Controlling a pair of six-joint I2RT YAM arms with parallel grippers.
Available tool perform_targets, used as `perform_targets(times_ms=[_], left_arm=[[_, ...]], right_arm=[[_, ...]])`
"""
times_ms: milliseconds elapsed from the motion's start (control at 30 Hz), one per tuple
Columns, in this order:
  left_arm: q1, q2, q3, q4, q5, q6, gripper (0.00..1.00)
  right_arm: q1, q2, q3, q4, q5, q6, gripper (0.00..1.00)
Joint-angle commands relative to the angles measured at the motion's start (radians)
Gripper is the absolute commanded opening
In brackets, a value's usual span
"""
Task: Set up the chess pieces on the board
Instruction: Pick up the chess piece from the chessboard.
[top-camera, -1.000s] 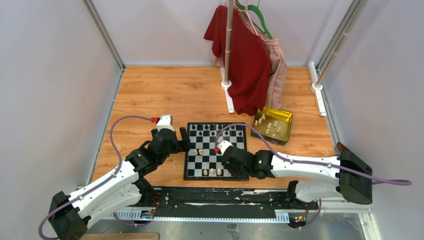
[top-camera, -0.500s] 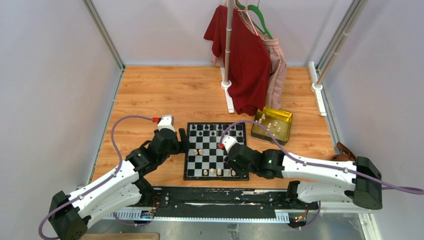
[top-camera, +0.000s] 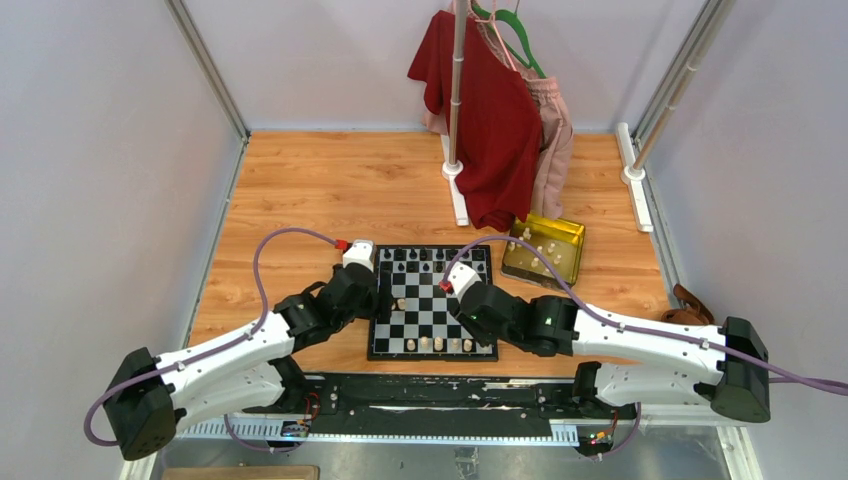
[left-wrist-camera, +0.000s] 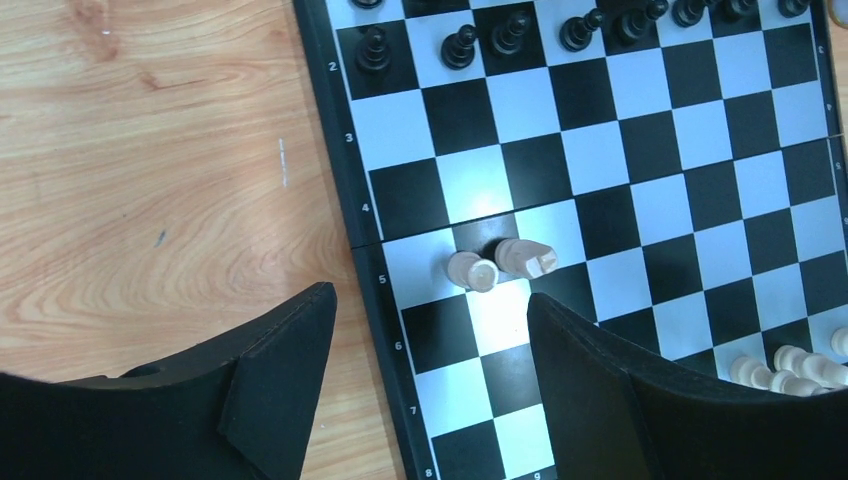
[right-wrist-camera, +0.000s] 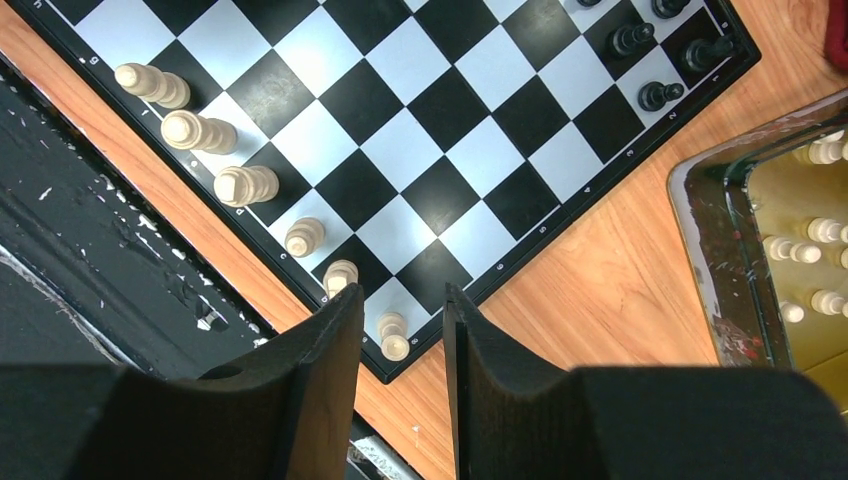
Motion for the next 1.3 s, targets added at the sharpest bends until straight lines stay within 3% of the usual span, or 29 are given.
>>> perform_targets(times_ms=[0,500,1267], left_arm=[[-0.013,0.017,0.003,0.093,0.024,0.041,0.75],[-0.016,0.136,-0.026,0.185,0.048,0.145,0.59],[-0.016,0.198,-0.062,0.31,0.07,0.168,0.54]], right_arm=[[0.012,-0.027,0.022,-0.027,0.045,-0.019,0.39],[0.001,-0.034,0.016,-0.027,0.059,-0.023,0.39],[-0.013,-0.012,0.011,-0.012,0.049,-0.033,0.39]])
